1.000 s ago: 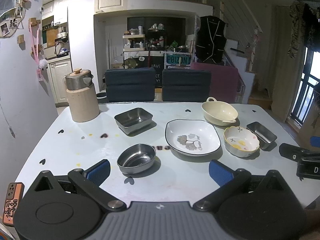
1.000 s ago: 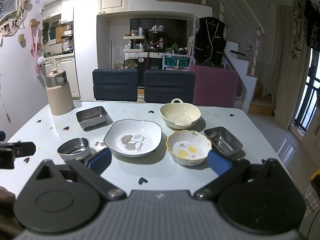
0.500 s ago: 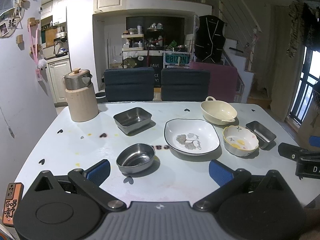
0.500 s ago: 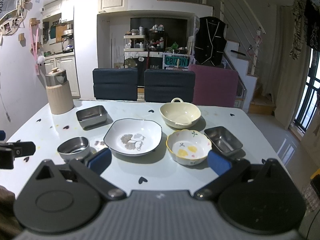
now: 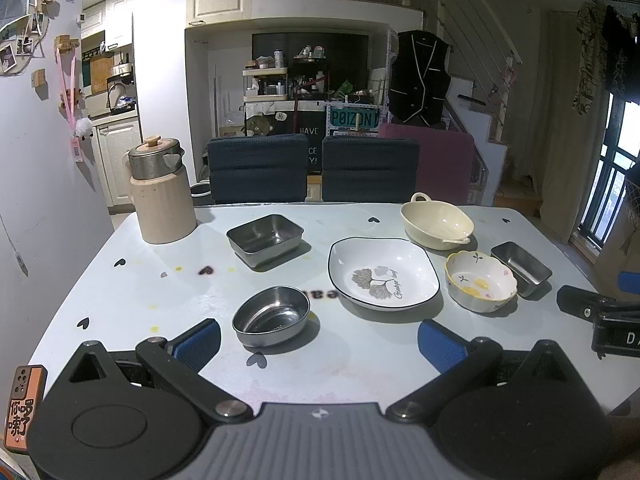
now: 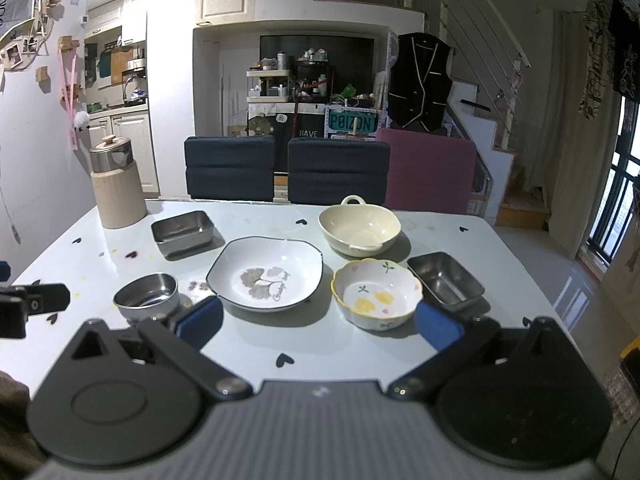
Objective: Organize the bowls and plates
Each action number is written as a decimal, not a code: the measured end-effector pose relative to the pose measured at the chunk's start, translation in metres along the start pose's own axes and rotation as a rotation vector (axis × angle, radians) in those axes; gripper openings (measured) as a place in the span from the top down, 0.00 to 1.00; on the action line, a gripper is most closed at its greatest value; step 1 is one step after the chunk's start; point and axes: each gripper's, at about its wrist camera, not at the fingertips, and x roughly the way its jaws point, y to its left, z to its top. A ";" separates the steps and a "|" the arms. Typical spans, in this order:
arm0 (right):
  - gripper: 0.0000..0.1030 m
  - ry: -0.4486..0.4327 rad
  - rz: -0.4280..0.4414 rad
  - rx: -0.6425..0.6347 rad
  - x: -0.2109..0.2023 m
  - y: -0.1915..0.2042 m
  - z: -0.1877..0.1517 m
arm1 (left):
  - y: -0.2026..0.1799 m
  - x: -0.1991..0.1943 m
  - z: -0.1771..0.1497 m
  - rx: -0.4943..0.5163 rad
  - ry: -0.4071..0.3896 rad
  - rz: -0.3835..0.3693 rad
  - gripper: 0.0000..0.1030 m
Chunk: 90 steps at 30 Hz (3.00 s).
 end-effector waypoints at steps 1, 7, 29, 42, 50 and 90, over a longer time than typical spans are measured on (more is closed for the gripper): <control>0.00 0.000 0.000 0.000 0.000 0.000 0.000 | -0.001 0.000 0.000 0.000 0.000 0.001 0.00; 0.00 0.007 -0.002 0.005 -0.001 -0.001 0.001 | 0.003 0.000 0.000 -0.002 0.004 -0.004 0.00; 0.00 0.122 -0.001 0.021 0.059 -0.001 0.024 | 0.019 0.072 0.027 -0.029 0.138 0.000 0.00; 0.00 0.067 0.014 0.078 0.115 -0.013 0.063 | 0.015 0.137 0.074 0.010 0.130 0.012 0.00; 0.00 0.053 0.040 0.111 0.159 -0.023 0.078 | 0.014 0.182 0.092 0.012 0.119 -0.004 0.00; 0.82 0.499 0.143 0.367 0.340 -0.042 0.047 | 0.045 0.286 0.092 -0.288 0.219 -0.332 0.00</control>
